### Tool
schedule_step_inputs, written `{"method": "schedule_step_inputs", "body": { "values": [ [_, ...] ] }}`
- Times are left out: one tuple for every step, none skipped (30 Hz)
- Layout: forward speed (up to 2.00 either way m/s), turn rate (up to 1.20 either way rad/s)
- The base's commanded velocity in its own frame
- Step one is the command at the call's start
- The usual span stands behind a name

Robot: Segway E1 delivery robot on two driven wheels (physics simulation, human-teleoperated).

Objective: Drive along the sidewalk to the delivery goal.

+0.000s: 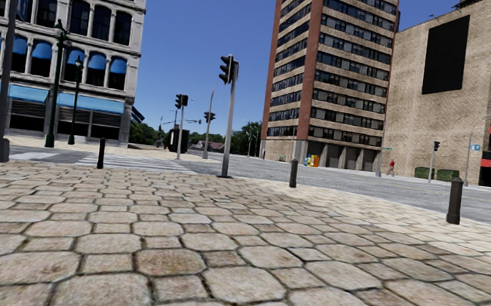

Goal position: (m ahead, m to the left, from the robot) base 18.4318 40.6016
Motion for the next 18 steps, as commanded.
{"method": "schedule_step_inputs", "body": {
  "values": [
    [2.0, 0.0],
    [2.0, 0.0],
    [2.0, 0.1],
    [2.0, 0.29],
    [2.0, 0.43],
    [2.0, 0.5],
    [2.0, 0.52],
    [2.0, 0.52],
    [2.0, 0.53],
    [2.0, 0.53],
    [2.0, 0.53],
    [2.0, 0.53],
    [2.0, 0.53],
    [2.0, 0.53],
    [2.0, 0.53],
    [2.0, 0.53],
    [2.0, 0.53],
    [2.0, 0.53]
  ]
}}
